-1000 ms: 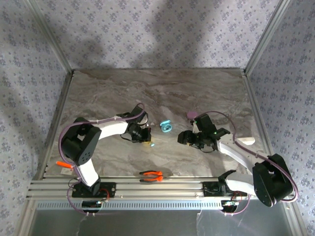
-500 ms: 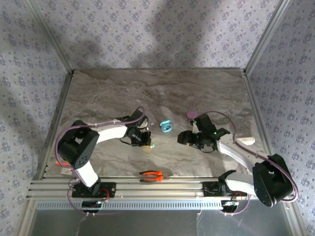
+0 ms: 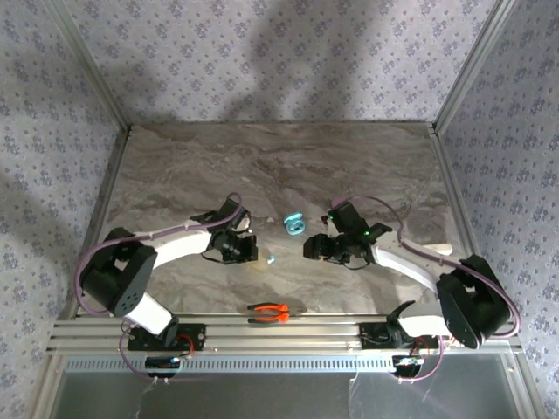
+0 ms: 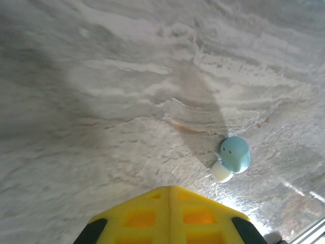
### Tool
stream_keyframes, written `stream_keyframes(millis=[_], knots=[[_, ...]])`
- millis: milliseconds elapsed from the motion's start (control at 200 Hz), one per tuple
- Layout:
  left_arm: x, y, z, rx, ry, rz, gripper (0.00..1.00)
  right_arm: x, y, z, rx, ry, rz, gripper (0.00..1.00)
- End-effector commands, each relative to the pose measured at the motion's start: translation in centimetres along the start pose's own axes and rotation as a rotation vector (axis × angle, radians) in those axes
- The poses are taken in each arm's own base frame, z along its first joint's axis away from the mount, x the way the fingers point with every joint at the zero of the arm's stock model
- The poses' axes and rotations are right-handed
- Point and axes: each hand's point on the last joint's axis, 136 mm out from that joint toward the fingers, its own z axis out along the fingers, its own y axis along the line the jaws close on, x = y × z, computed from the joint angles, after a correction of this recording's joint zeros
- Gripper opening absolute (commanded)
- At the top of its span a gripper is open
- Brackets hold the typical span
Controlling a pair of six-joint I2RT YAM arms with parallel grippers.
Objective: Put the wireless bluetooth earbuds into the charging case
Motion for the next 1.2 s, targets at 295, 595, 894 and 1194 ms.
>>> stream_keyframes(millis=[295,595,894,1194], knots=[[-1.6,1.2,-5.1,0.078,-0.203,-0.082,0.16,-1.4,5.5,2.9,-0.035,0.037,-0.075,0.46],[-1.1,2.1,-5.8,0.104,-0.22,-0.099,0.19,-1.6,6.6,5.4,0.002,0.071,-0.088,0.36],[-0.6,2.8,-6.4,0.115,-0.235,-0.112,0.21,-0.9,7.6,7.7,0.049,0.115,-0.125,0.33],[-0.4,3.0,-6.6,0.125,-0.244,-0.12,0.22,-0.6,7.3,8.9,0.083,0.142,-0.132,0.33]])
